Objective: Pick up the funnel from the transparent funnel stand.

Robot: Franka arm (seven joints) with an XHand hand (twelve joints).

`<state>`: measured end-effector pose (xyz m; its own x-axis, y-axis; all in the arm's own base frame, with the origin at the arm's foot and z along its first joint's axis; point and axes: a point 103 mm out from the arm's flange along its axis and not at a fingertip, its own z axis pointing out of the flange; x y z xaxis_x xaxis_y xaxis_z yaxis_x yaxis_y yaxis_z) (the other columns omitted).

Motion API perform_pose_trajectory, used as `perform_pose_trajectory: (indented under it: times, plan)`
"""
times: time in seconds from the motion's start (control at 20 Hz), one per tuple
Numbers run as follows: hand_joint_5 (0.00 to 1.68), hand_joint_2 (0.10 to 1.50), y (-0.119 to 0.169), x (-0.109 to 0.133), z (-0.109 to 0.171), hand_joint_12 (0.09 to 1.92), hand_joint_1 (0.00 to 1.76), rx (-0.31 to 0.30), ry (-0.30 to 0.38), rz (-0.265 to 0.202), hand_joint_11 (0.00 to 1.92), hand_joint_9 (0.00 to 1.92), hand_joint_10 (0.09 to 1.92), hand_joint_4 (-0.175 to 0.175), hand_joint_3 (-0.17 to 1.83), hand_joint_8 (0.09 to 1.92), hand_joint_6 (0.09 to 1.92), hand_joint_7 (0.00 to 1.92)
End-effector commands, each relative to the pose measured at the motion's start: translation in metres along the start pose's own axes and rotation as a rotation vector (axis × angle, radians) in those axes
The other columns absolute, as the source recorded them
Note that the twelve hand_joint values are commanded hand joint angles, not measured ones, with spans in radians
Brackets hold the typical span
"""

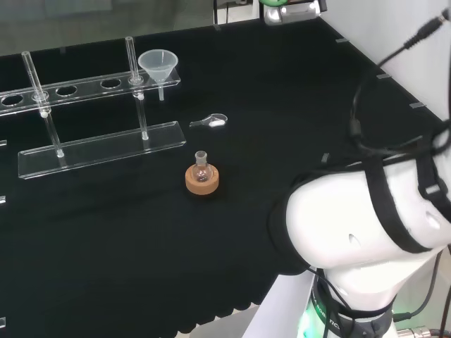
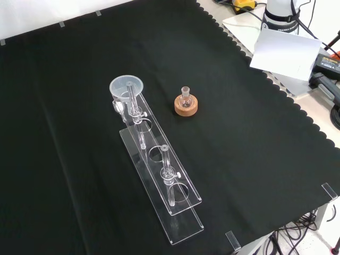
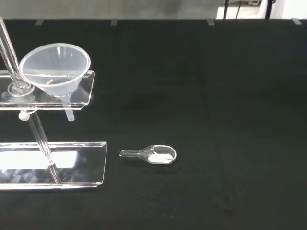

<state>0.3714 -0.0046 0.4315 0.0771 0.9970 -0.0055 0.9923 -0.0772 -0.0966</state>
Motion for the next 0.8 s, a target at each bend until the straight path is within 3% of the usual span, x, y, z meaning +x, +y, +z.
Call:
perform_pose_trajectory:
  times: [0.05,0.5,0.8]
  plan:
    - [0.16,1.28,0.070,0.014,0.015,1.35,0.07,0.027,-0.012,-0.105,0.00,0.07,0.63,0.020,-0.05,0.28,0.09,0.00]
    - [0.16,1.19,0.114,0.066,0.036,1.35,0.21,0.098,-0.053,-0.192,0.00,0.06,0.64,0.007,-0.11,0.32,0.09,0.00]
    - [0.19,1.08,0.127,0.102,0.046,1.37,0.45,0.167,-0.077,-0.217,0.00,0.08,0.70,-0.019,-0.17,0.46,0.09,0.01]
